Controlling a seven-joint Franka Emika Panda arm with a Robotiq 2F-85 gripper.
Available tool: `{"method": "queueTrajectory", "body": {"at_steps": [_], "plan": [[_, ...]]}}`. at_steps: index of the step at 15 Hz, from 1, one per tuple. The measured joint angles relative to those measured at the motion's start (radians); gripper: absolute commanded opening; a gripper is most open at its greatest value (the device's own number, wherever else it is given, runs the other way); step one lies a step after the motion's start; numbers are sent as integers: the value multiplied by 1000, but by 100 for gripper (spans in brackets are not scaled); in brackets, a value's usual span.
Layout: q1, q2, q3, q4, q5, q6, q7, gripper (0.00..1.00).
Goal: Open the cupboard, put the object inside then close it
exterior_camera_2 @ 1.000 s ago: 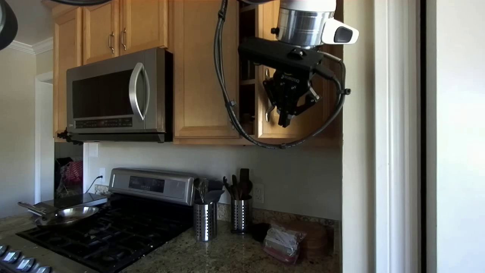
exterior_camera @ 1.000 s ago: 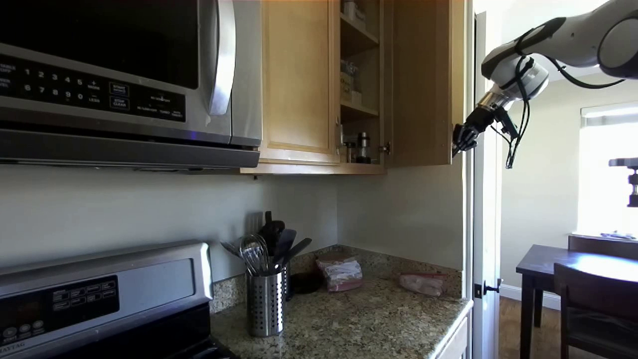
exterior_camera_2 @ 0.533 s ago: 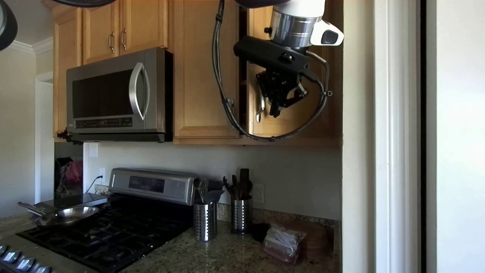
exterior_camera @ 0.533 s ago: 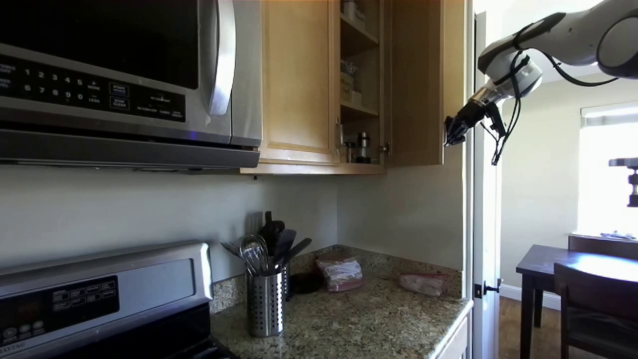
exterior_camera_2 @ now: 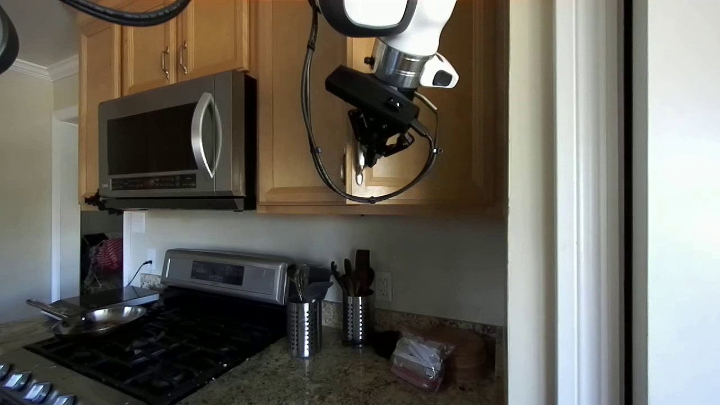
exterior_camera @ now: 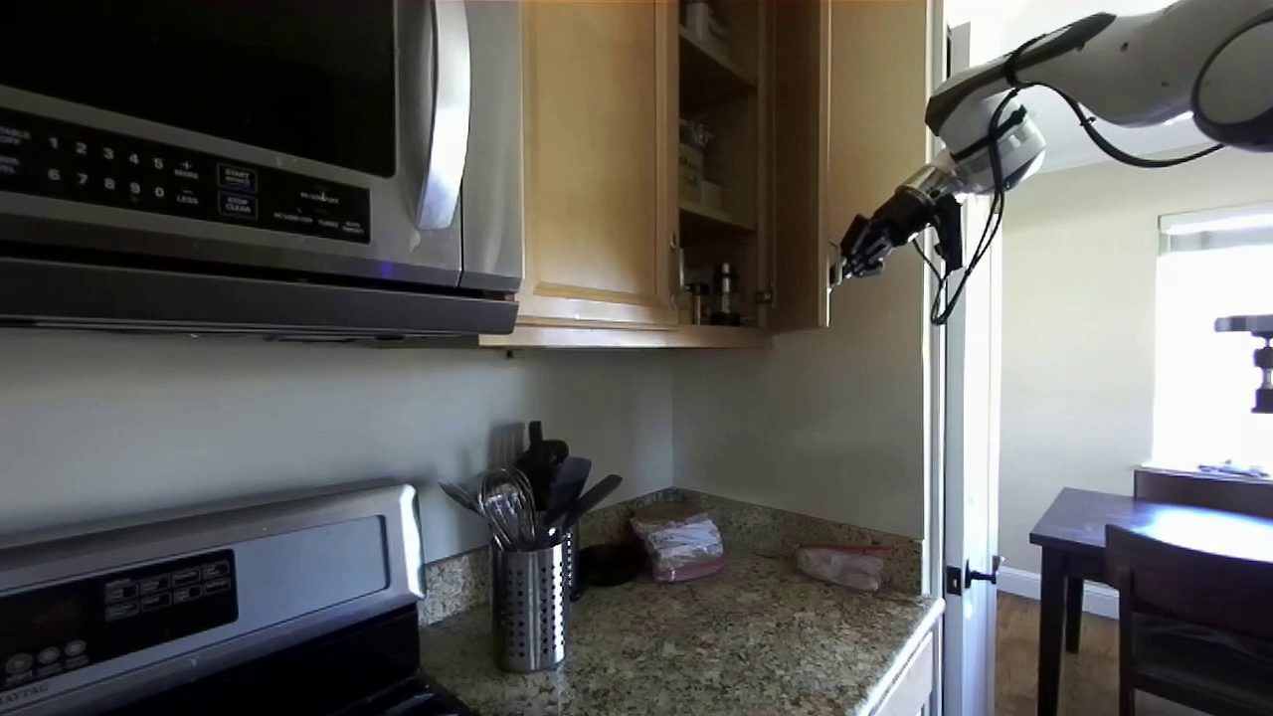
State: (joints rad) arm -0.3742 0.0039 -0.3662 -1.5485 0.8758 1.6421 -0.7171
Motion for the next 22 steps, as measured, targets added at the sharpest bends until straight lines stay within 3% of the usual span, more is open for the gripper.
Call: {"method": "queueTrajectory", "body": {"at_steps": [6, 17, 22], "plan": [[26, 16, 35, 3, 30, 43, -50, 8], [39, 16, 50, -26, 6, 76, -24, 8], [75, 15, 82, -27, 35, 168, -1, 8]]}}
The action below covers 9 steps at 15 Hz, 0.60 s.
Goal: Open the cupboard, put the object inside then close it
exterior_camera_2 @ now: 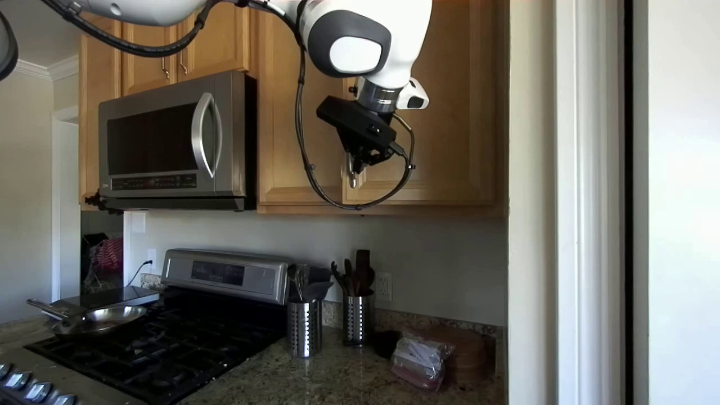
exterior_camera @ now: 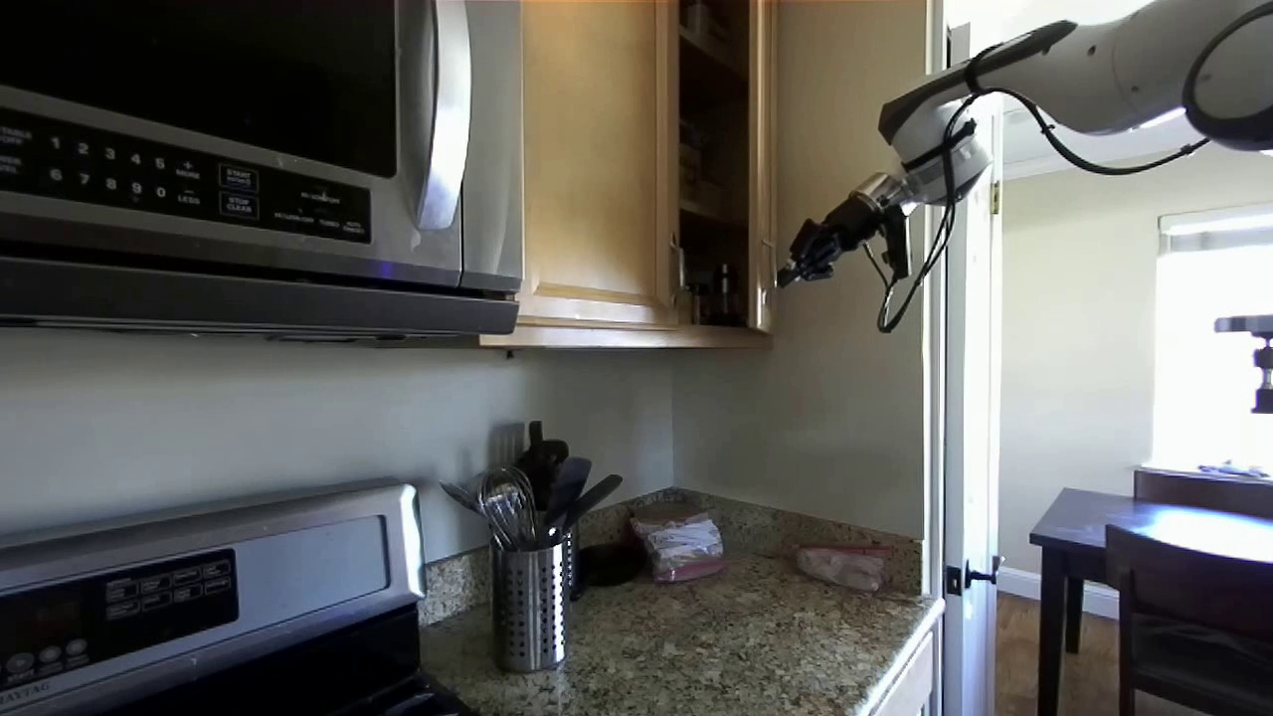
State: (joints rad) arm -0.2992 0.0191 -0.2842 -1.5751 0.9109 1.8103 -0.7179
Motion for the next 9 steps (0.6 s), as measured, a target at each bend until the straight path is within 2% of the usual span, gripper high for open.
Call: {"method": "queueTrajectory", "body": {"at_steps": [9], "plan": [[43, 0, 47, -23, 83, 181, 13, 7]]}}
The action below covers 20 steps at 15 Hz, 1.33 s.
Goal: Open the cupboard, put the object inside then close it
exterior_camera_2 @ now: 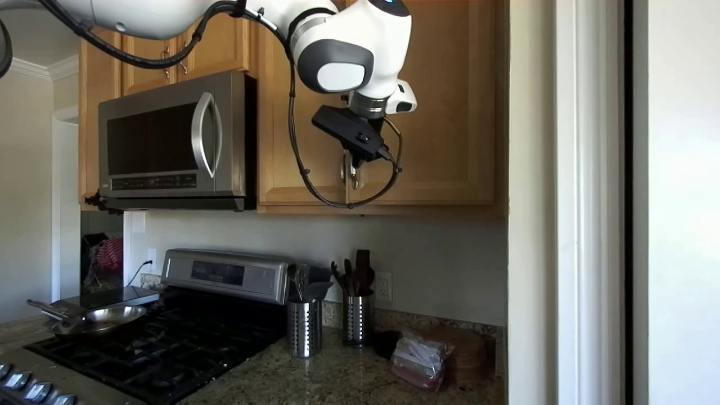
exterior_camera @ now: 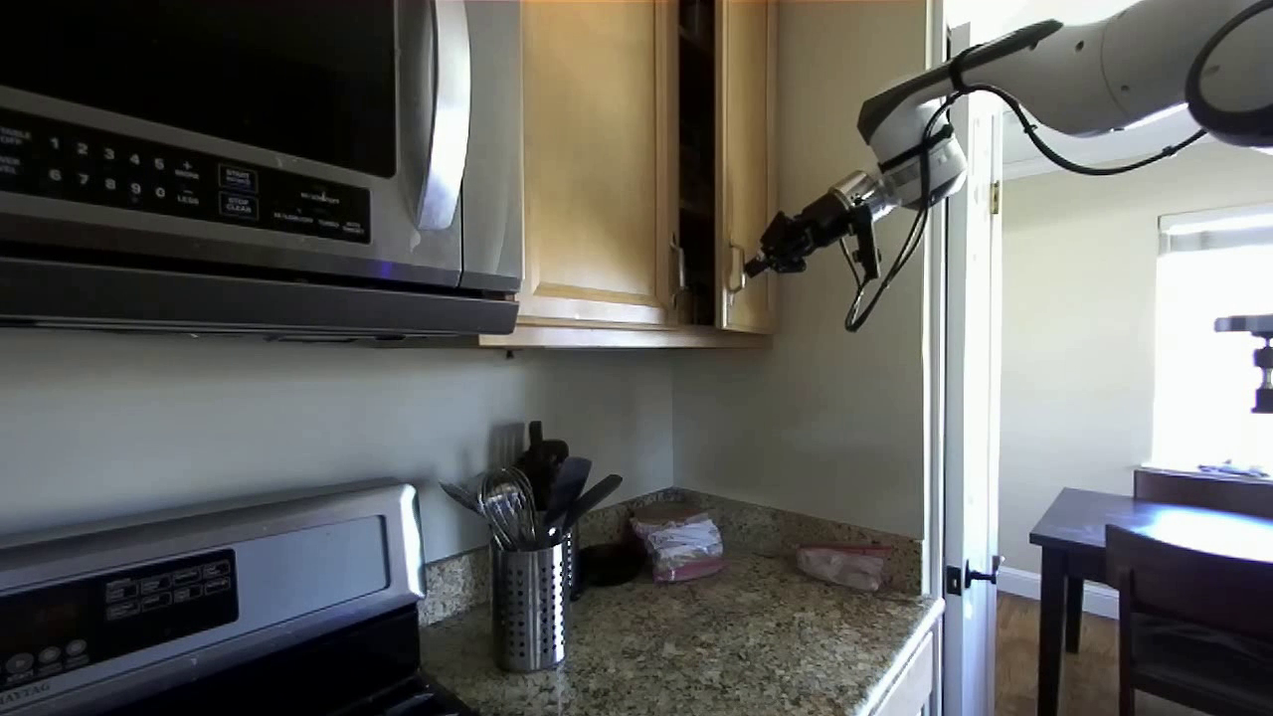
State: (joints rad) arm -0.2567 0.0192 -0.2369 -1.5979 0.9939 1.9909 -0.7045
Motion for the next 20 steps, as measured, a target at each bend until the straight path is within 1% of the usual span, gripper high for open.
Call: {"method": "queueTrajectory", "body": {"at_steps": [3, 4, 5, 6, 7, 8, 11, 12, 13, 14, 17, 18, 20], "plan": [[11, 0, 9, -7, -4, 44, 1, 7], [12, 0, 9, -11, -21, 46, 1, 7], [11, 0, 9, -17, -53, 46, 3, 32], [8, -1, 8, -26, -108, 46, 6, 32], [5, -3, 7, -37, -178, 46, 17, 35], [3, -8, 5, -50, -250, 46, 28, 40], [-3, -29, -2, -92, -472, 44, 70, 58], [-5, -39, -4, -106, -549, 42, 90, 66], [-6, -49, -5, -118, -626, 39, 109, 72], [-7, -61, -7, -132, -703, 32, 130, 79], [-7, -91, -8, -167, -884, -12, 173, 98], [-7, -99, -8, -177, -926, -26, 179, 79], [-8, -111, -10, -192, -981, -48, 187, 93]]}}
